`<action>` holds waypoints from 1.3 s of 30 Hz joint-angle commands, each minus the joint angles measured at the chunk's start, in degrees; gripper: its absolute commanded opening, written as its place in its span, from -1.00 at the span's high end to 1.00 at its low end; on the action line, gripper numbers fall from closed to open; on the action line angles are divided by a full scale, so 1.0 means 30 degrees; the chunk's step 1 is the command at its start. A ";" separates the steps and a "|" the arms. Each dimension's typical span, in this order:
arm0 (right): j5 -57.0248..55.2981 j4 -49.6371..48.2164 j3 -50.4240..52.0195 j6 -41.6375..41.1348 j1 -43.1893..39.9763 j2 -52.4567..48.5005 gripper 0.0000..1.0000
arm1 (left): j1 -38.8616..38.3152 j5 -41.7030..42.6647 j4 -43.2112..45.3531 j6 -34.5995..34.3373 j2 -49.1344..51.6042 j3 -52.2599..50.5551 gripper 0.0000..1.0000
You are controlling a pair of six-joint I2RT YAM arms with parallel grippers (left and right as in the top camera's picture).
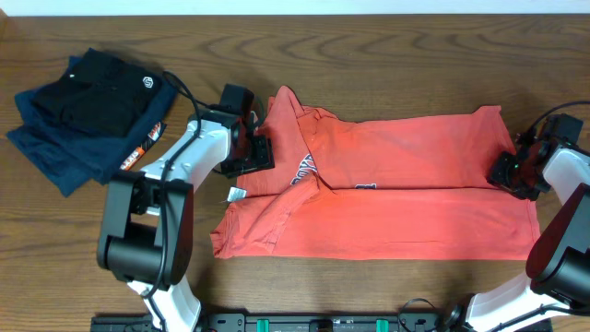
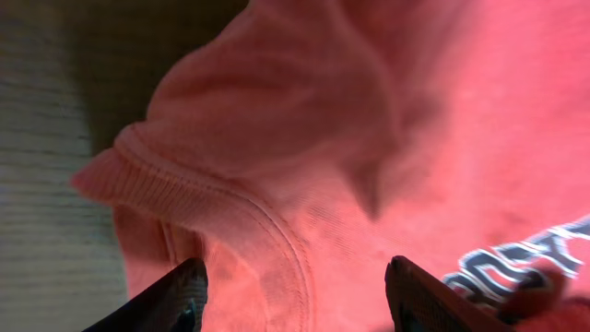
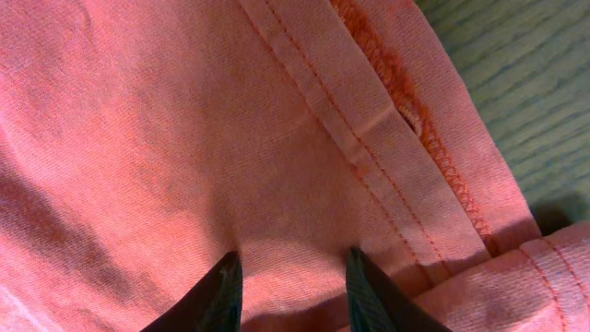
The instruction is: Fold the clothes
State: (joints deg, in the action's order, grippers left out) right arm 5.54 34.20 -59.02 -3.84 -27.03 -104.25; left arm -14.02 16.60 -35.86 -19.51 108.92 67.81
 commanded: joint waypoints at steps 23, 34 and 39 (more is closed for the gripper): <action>-0.0284 0.0372 0.0328 -0.0124 0.0160 -0.0991 0.31 | 0.0962 0.2331 0.2084 -0.0175 0.1195 -0.0189 -0.04; -0.0291 0.0372 0.0328 -0.0124 0.0153 -0.0991 0.30 | 0.1260 0.2324 0.2142 -0.0168 0.1188 -0.0189 0.60; -0.0357 0.0372 0.0328 -0.0124 0.0153 -0.0991 0.30 | 0.1443 0.2273 0.2047 -0.0124 0.0940 -0.0182 0.88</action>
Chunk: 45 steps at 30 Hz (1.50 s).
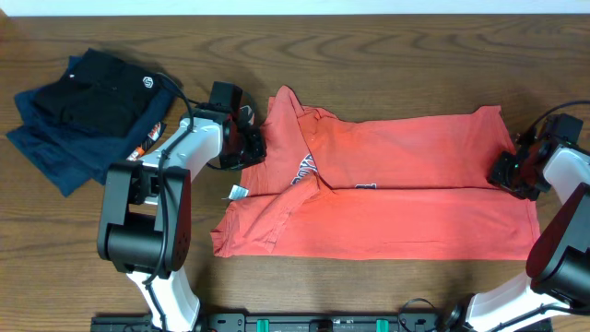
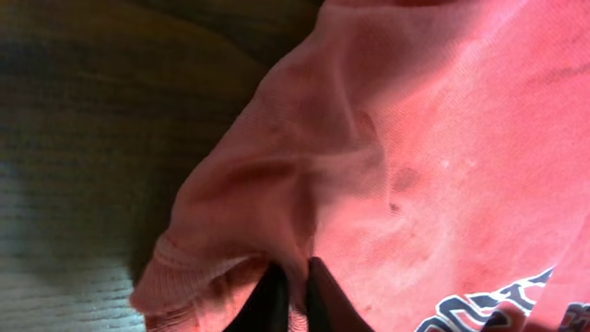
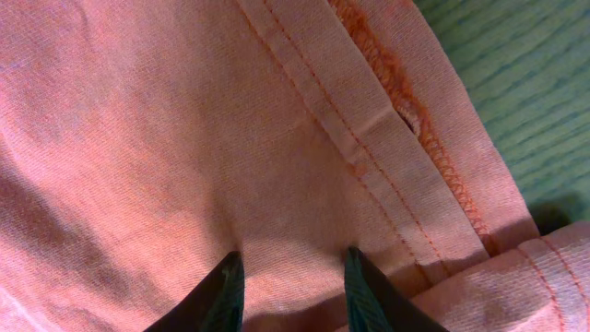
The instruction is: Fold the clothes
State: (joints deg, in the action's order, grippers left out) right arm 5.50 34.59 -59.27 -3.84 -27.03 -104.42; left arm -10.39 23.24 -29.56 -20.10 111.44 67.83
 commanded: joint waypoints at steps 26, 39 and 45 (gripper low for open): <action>-0.0780 0.0255 0.0408 -0.0124 0.0153 -0.0933 0.31 | 0.2426 -0.5129 -0.3198 0.0379 -0.1581 -0.0182 0.88; -0.0780 0.0262 0.0408 -0.0124 0.0153 -0.0925 0.28 | 0.2426 -0.5552 -0.3140 0.0255 -0.1610 -0.0175 0.11; -0.0765 0.0255 0.0393 -0.0124 0.0153 -0.0918 0.17 | 0.2820 -0.5552 -0.3133 0.0255 -0.2973 0.0189 0.04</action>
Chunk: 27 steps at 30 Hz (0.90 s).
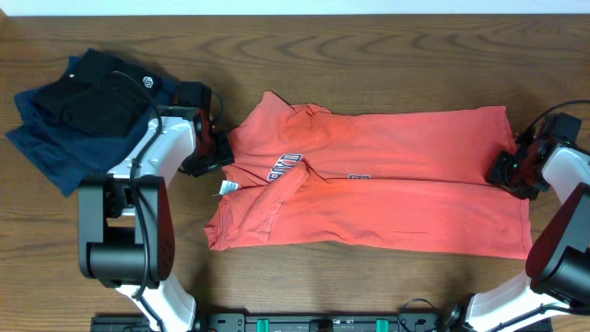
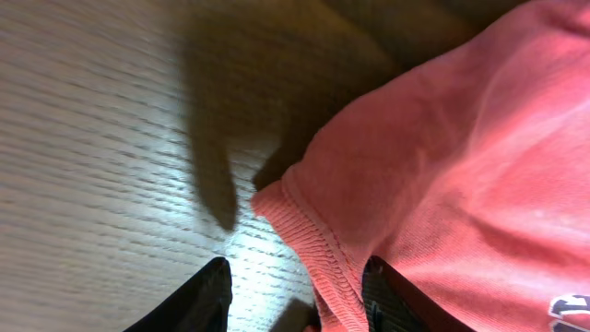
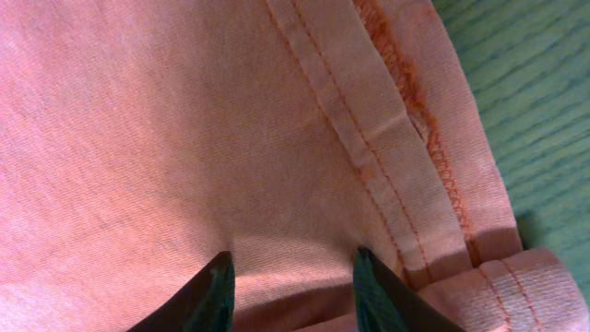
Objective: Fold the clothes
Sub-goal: 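Move left gripper to shirt's top-left corner, right gripper to top-right corner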
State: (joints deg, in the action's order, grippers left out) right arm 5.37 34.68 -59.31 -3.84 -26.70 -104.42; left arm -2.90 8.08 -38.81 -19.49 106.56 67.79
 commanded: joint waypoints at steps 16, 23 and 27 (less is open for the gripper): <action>0.0248 0.1967 -0.4881 -0.0117 0.0087 0.1392 -0.03 | -0.0816 0.1173 0.3133 0.2783 -0.2754 0.0466 0.05; 0.0503 0.1603 -0.6900 0.0911 0.0940 0.1494 -0.24 | -0.0816 0.1166 0.4473 0.2849 -0.2754 0.0466 -0.13; 0.0175 0.0670 -0.6885 0.1093 0.1494 0.0780 -0.29 | -0.0852 0.1158 0.4430 0.2849 -0.2747 0.0466 -0.14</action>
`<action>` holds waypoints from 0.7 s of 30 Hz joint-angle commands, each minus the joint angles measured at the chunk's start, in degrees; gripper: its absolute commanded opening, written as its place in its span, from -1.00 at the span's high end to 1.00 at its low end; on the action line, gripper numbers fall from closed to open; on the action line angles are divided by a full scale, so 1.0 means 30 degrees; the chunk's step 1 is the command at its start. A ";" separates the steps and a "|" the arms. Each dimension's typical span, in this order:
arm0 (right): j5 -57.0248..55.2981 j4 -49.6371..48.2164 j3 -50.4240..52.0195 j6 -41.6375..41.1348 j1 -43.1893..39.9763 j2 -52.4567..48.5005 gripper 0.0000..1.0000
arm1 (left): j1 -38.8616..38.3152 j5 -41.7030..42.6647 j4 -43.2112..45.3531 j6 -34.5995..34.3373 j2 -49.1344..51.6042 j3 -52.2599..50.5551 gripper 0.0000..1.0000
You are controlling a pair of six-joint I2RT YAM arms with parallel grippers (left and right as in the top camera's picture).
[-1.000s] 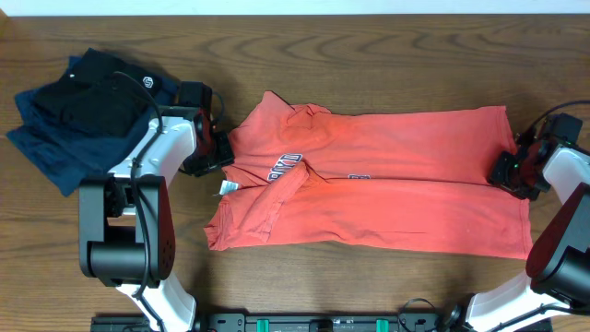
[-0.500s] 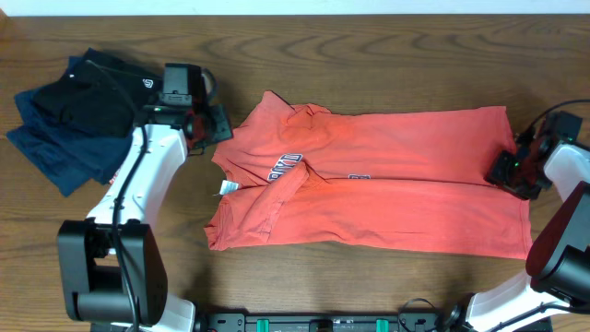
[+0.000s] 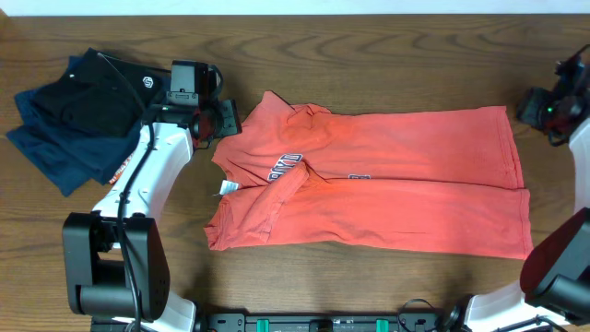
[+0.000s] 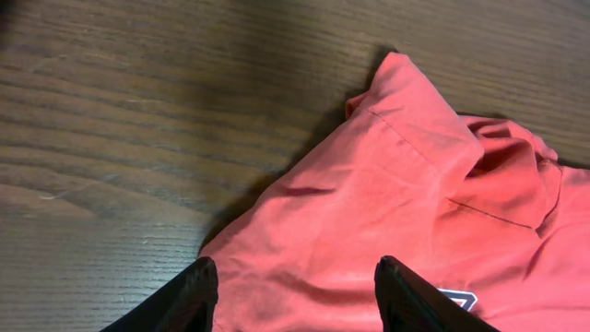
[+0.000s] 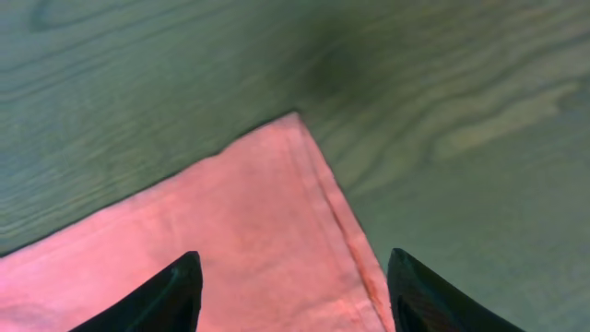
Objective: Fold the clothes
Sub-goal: 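Move left gripper to shirt's top-left corner, right gripper to top-right corner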
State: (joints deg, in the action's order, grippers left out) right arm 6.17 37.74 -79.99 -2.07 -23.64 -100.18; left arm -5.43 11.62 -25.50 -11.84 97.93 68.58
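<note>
The red shirt (image 3: 396,175) lies flat across the table, folded lengthwise, with its collar end to the left and its printed chest partly showing. My left gripper (image 3: 221,118) hovers open at the shirt's far left edge. In the left wrist view the left gripper (image 4: 300,304) has its jaws wide apart above the red cloth (image 4: 396,203), holding nothing. My right gripper (image 3: 544,106) is off the shirt's far right corner. In the right wrist view the right gripper (image 5: 300,295) is open above that corner (image 5: 249,221) and holds nothing.
A pile of dark navy and black clothes (image 3: 88,106) lies at the far left of the wooden table (image 3: 369,46). A small white tag (image 3: 228,188) sticks out at the shirt's left side. Both arm bases stand at the table's front edge.
Both grippers have come up off the shirt and stand wider open. The left one moved from the shirt's left edge towards the back. The right one went from the right hem to beyond the far right corner.
My left gripper stood open on the bunched collar end while the right was down on the right hem. Then the left was shut on a cloth fold. Later the shirt lay stretched further left and flatter, the left jaws apart. Now both grippers are clear of it.
</note>
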 commanded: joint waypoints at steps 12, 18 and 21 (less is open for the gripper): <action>-0.0284 -0.4422 0.0000 -0.1661 0.0772 -0.4838 -0.52 | -0.0357 -0.0022 -0.0707 0.0299 0.0153 0.0095 -0.15; -0.0357 -0.6987 0.0000 -0.2441 0.0925 -0.6477 -0.47 | -0.0882 -0.0029 -0.0765 0.0299 0.0153 0.0087 -0.15; -0.0488 -0.7730 0.0000 -0.2885 0.0969 -0.7242 -0.47 | -0.0969 -0.0036 -0.0765 0.0299 0.0153 0.0087 -0.15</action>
State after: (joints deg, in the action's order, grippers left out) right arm 5.32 15.49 -79.96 -8.23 -21.65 -119.81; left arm -8.14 11.64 -27.57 -11.73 97.95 68.58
